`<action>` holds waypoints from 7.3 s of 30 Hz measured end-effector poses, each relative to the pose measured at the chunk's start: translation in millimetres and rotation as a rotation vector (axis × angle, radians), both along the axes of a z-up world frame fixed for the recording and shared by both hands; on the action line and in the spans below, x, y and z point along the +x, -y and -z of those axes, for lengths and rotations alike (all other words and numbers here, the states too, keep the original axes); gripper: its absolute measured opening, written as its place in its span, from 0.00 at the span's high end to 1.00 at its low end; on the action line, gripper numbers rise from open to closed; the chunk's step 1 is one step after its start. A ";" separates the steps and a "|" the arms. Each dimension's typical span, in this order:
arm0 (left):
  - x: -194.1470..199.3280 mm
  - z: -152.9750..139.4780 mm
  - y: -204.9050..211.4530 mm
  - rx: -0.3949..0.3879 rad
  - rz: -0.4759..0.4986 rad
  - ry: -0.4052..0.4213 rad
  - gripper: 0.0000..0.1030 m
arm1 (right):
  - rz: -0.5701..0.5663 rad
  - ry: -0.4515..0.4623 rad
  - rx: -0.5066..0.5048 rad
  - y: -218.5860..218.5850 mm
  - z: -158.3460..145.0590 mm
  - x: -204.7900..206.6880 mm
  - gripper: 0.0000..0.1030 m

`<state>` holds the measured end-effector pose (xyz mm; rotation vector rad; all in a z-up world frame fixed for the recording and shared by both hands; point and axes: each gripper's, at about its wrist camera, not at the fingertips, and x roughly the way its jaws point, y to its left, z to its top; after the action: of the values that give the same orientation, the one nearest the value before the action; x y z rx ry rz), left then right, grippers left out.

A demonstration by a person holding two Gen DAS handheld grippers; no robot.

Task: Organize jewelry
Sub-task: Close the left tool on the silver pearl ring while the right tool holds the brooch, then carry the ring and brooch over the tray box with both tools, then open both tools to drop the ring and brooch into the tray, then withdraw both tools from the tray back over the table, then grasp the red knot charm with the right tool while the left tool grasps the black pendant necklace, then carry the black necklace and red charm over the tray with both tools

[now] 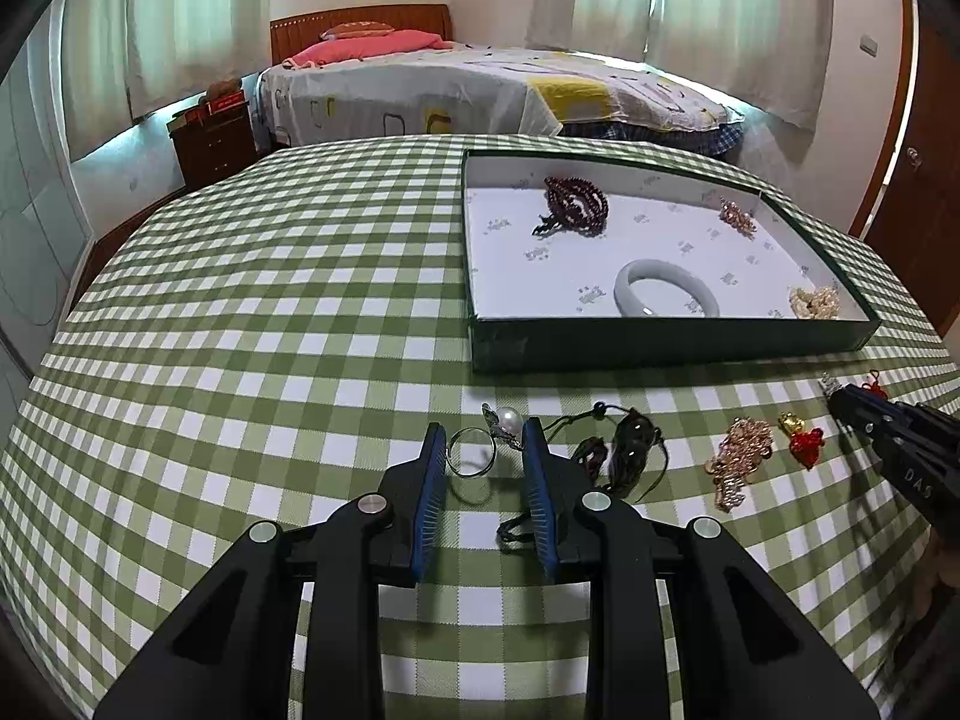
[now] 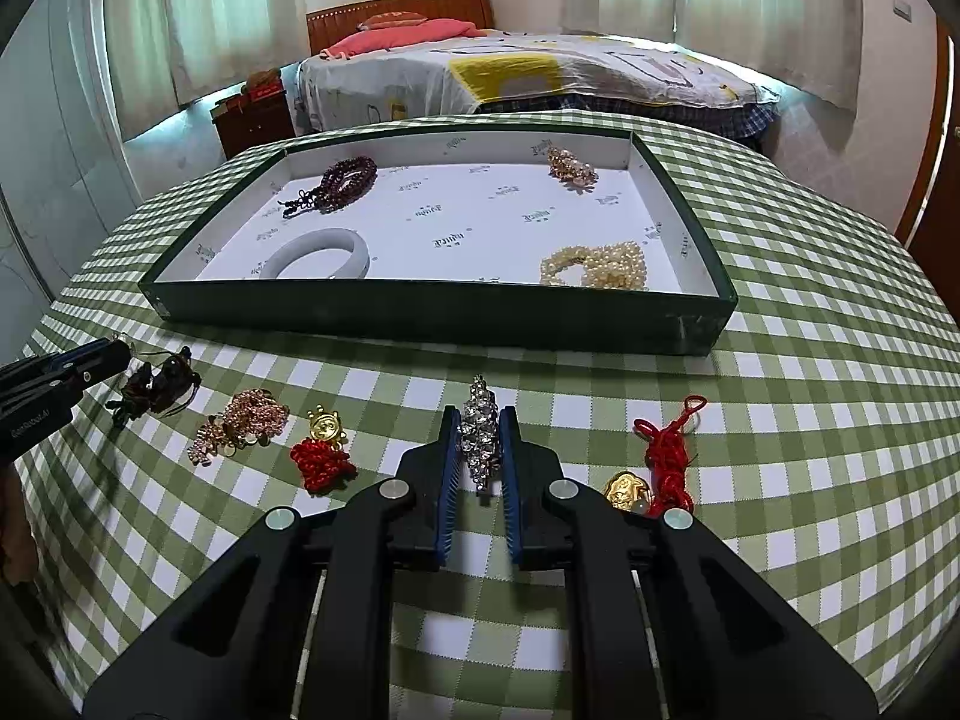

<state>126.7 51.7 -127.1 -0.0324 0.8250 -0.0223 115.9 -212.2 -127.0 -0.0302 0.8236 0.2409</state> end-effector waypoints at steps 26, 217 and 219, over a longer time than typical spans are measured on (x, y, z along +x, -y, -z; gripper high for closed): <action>49.8 -63.0 48.3 -0.065 0.093 0.132 0.74 | -0.010 0.146 0.069 -0.7 -64.1 44.7 0.87; -2.2 -39.1 43.5 -0.023 0.064 0.095 0.80 | -0.055 0.096 0.099 -10.7 -43.6 -25.6 0.87; -1.9 -46.6 44.9 -0.028 0.070 0.113 0.80 | -0.054 0.109 0.104 -9.2 -49.2 -25.5 0.87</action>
<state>124.8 6.7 -80.4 -0.0284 0.7129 -0.1010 90.4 -203.0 -77.7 0.0322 0.7018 0.3298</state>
